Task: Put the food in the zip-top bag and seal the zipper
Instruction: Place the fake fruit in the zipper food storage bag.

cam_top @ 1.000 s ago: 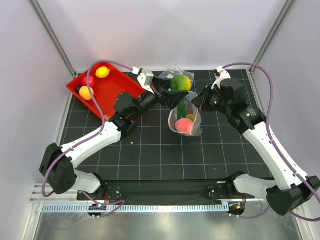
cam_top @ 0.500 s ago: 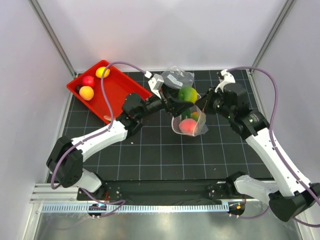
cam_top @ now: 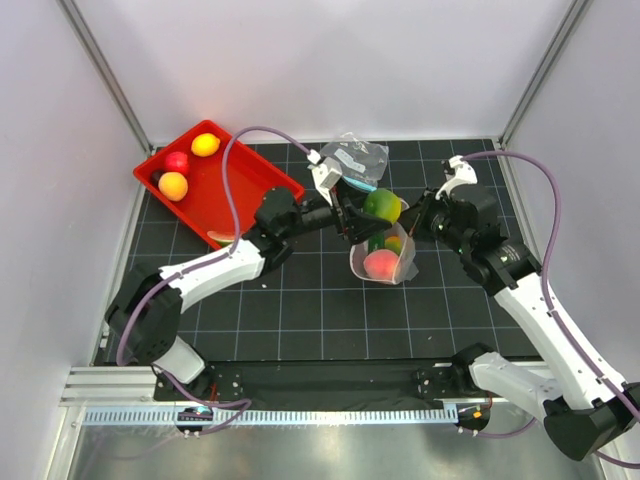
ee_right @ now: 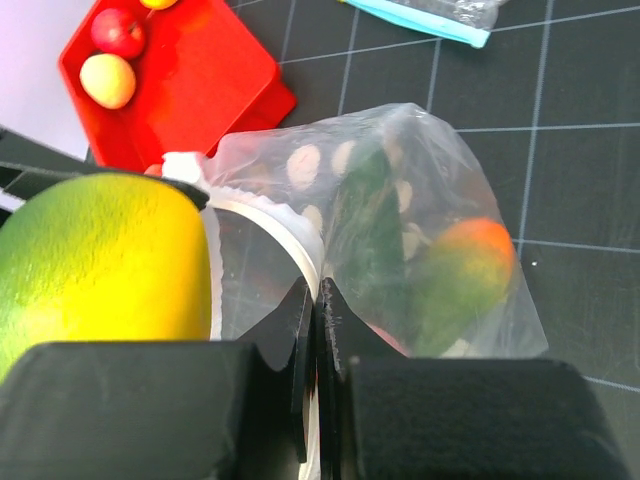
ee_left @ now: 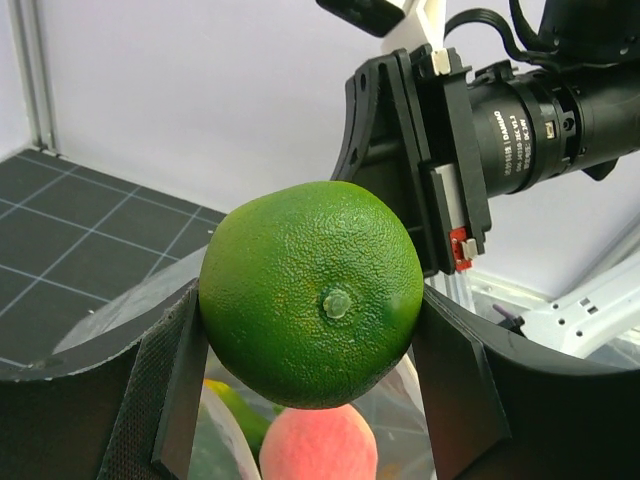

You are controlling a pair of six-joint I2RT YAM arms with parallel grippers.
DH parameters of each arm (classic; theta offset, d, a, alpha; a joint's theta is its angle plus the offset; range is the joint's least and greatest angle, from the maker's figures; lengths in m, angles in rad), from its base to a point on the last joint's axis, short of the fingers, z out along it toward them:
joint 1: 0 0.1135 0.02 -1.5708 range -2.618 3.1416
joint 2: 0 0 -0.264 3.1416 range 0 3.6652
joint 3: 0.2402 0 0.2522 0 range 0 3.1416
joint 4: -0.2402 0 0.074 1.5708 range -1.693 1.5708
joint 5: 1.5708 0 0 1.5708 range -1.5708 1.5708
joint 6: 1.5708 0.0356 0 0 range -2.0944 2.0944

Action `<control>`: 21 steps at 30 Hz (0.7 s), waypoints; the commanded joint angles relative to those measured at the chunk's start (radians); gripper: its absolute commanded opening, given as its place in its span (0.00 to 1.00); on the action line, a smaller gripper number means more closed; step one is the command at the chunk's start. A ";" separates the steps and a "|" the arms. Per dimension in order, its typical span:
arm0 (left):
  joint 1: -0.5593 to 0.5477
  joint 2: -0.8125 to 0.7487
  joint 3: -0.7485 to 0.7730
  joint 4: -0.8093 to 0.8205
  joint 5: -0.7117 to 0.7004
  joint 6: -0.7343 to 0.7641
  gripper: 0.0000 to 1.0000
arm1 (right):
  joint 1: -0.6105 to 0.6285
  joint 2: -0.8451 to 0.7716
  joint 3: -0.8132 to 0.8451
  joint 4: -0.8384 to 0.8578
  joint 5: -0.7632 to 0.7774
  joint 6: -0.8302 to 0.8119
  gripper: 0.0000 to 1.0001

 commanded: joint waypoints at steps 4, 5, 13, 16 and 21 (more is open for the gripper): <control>-0.003 0.015 0.063 -0.044 0.091 0.059 0.24 | -0.004 -0.045 -0.017 0.082 0.106 0.039 0.01; -0.003 0.016 0.068 -0.053 0.108 0.067 0.24 | -0.004 -0.045 -0.020 0.081 0.112 0.043 0.01; -0.003 0.052 0.152 -0.227 0.186 0.136 0.28 | -0.006 -0.047 -0.026 0.078 0.168 0.059 0.01; -0.003 0.058 0.167 -0.262 0.198 0.162 0.30 | -0.004 -0.065 -0.027 0.064 0.206 0.054 0.01; -0.010 0.089 0.206 -0.323 0.217 0.191 0.34 | -0.004 -0.105 -0.024 0.038 0.252 0.042 0.01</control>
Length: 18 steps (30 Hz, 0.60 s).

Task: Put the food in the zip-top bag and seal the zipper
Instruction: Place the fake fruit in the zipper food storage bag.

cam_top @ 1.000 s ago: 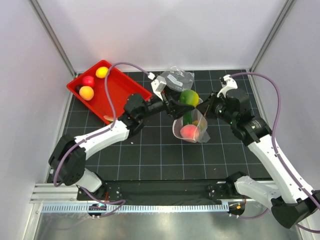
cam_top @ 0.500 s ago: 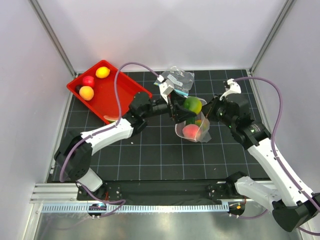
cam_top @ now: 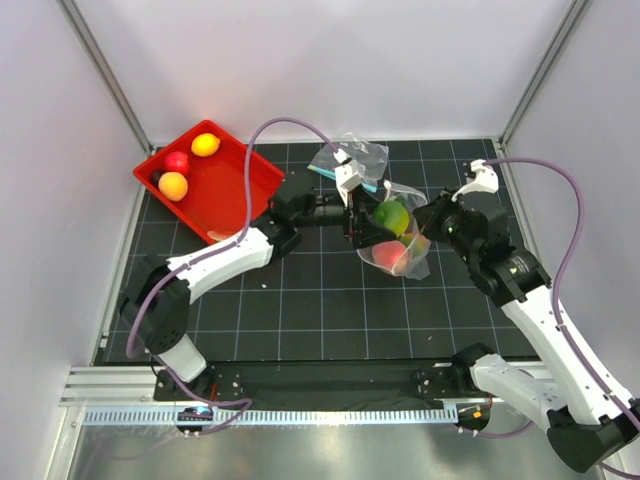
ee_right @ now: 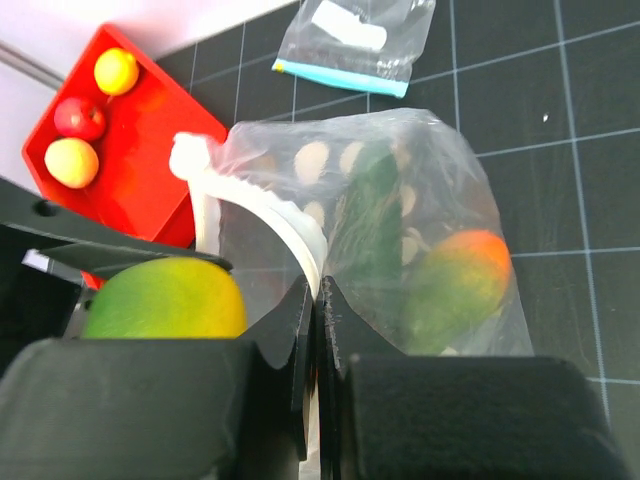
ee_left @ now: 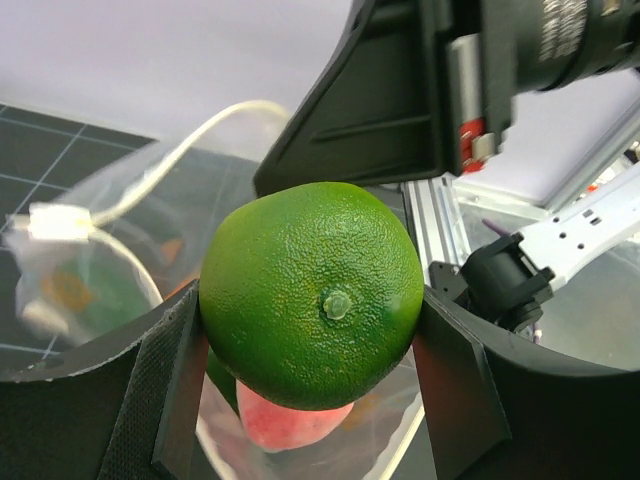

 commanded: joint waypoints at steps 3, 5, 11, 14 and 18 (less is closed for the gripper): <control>-0.022 0.040 0.084 -0.070 0.025 0.053 0.35 | -0.003 -0.052 0.004 0.024 0.068 0.004 0.01; -0.031 0.054 0.093 -0.078 0.008 0.058 0.36 | -0.003 -0.057 0.003 0.022 0.066 0.004 0.01; -0.051 0.094 0.145 -0.185 -0.064 0.128 0.38 | -0.003 -0.057 0.000 0.021 0.064 0.002 0.01; -0.062 0.109 0.170 -0.226 -0.094 0.150 0.41 | -0.003 -0.055 -0.002 0.021 0.068 0.005 0.01; -0.067 0.123 0.193 -0.257 -0.117 0.167 0.43 | -0.003 -0.054 -0.002 0.024 0.063 0.005 0.01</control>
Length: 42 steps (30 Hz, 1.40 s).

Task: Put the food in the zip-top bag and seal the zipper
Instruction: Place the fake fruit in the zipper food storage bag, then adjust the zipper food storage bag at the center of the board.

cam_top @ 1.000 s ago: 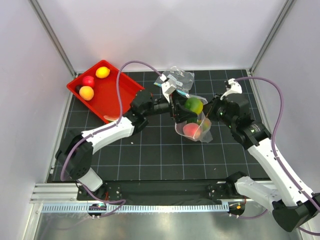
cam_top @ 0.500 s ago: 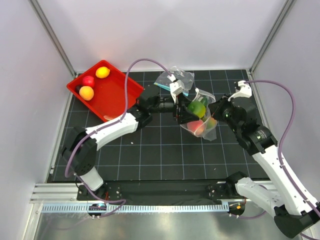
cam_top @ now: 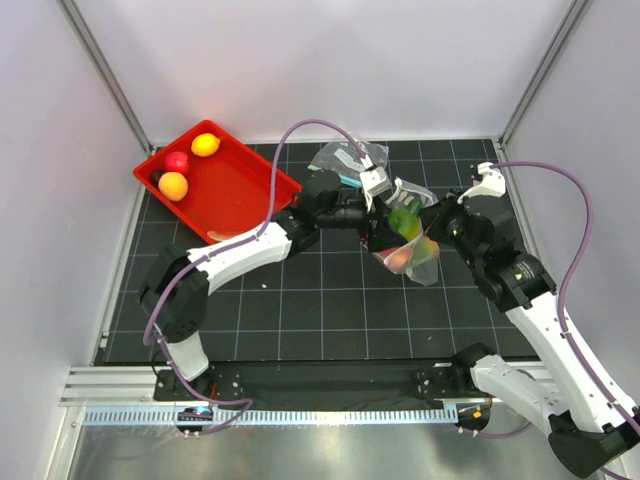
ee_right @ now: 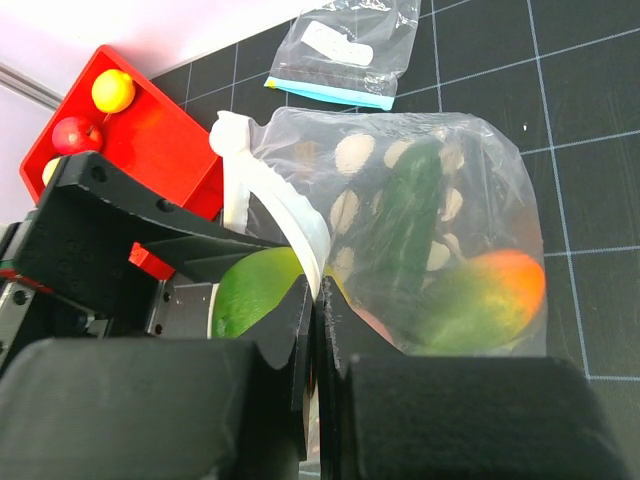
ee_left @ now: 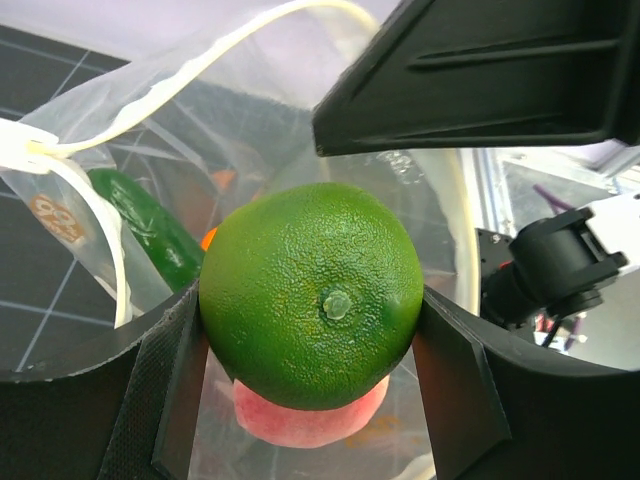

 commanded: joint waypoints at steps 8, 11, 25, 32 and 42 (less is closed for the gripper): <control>-0.014 0.005 0.065 -0.080 -0.067 0.066 0.59 | -0.003 -0.012 -0.004 0.044 0.017 0.014 0.01; -0.017 -0.012 0.048 -0.062 -0.095 0.065 0.87 | -0.003 -0.006 -0.006 0.048 0.011 0.015 0.01; -0.016 -0.141 -0.042 0.001 -0.340 0.014 0.93 | -0.003 0.020 -0.020 0.054 0.013 -0.011 0.01; -0.013 -0.146 -0.023 -0.105 -0.610 0.043 0.85 | -0.003 0.019 -0.024 0.059 0.011 -0.009 0.01; -0.013 -0.043 0.096 -0.241 -0.548 0.051 0.66 | -0.003 0.027 -0.029 0.068 0.008 -0.004 0.01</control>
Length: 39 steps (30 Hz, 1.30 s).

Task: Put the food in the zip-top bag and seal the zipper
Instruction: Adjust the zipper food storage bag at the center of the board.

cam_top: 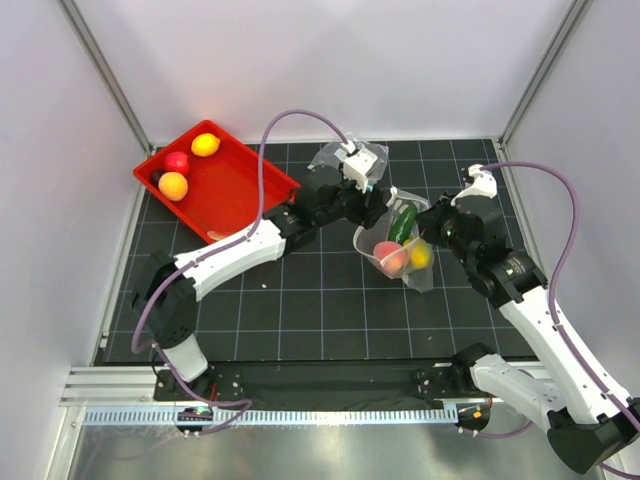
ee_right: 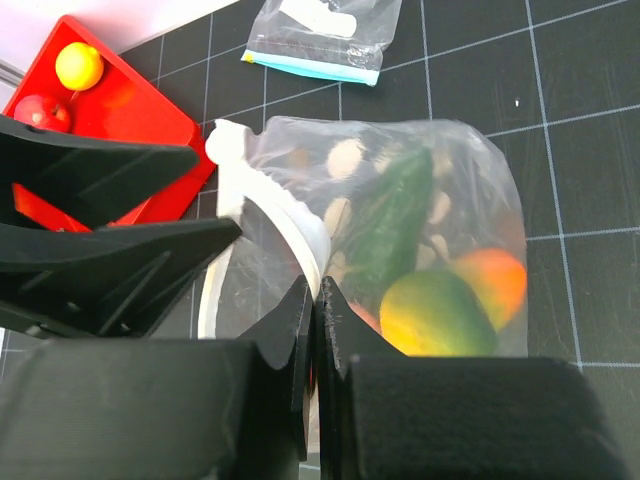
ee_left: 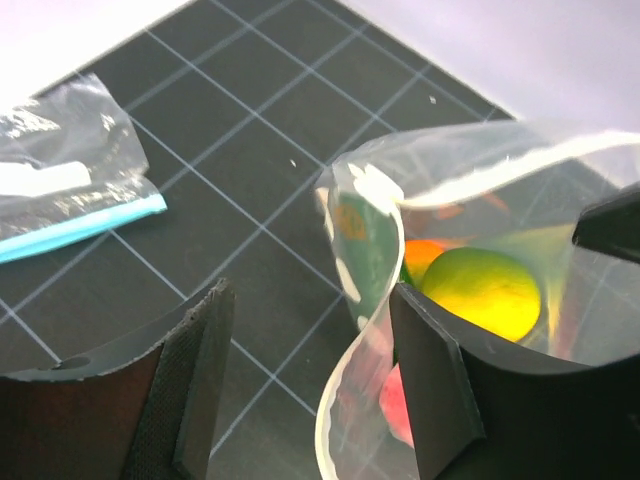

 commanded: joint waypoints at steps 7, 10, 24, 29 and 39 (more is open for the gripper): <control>-0.001 0.023 0.062 -0.042 0.155 0.003 0.38 | -0.003 0.016 0.006 0.066 -0.003 -0.005 0.01; -0.002 0.013 0.078 -0.056 0.172 0.008 0.06 | -0.003 0.032 0.010 0.063 -0.017 -0.015 0.01; -0.001 -0.030 0.147 -0.223 0.001 -0.043 0.00 | -0.003 0.116 0.015 0.089 -0.093 -0.020 0.01; -0.001 0.019 0.321 -0.476 -0.257 -0.208 0.00 | -0.003 0.185 0.044 0.054 -0.109 -0.052 0.01; 0.007 -0.034 0.324 -0.455 -0.168 -0.307 0.00 | -0.003 0.260 0.067 0.012 -0.064 -0.081 0.01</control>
